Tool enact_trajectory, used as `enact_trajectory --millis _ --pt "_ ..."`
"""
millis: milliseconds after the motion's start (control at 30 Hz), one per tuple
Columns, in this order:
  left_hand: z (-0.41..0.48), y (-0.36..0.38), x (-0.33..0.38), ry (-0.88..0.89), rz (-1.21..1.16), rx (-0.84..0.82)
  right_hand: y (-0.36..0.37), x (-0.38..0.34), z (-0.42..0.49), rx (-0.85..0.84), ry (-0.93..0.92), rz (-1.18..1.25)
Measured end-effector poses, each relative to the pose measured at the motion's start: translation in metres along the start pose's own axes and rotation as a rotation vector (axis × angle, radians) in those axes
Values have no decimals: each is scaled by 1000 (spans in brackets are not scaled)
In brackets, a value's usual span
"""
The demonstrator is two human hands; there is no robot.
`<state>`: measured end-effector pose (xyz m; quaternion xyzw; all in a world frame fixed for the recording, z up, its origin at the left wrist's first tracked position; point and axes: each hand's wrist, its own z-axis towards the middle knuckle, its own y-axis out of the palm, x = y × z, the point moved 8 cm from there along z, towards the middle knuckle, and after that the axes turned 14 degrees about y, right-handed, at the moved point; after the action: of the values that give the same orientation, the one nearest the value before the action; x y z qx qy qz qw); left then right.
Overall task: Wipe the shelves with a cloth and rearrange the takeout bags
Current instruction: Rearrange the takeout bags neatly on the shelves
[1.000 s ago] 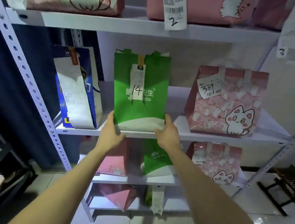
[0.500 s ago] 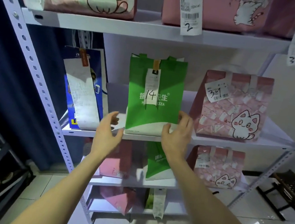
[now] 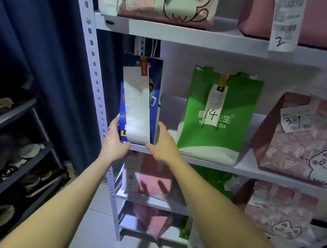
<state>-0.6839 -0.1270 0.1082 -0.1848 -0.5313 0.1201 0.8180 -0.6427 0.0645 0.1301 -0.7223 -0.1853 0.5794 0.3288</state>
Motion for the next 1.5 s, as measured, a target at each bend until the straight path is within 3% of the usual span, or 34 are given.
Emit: enact_trajectory --millis 533,867,933,1167,1333,1500 --pt "1 -1 5 47 108 -110 12 7 -6 -50 29 23" --pt "-39 -14 -9 27 181 54 -1 39 -40 15 29 155" --pt "-54 -1 -16 27 263 -46 4 57 -52 0 38 112" --pt "-108 82 -37 35 476 -698 22 162 -94 -204 151 -259" --pt "-135 140 -30 81 501 -892 9 258 -137 -259 368 -310" --pt "-162 193 -10 65 483 -970 -19 322 -171 -269 442 -289"
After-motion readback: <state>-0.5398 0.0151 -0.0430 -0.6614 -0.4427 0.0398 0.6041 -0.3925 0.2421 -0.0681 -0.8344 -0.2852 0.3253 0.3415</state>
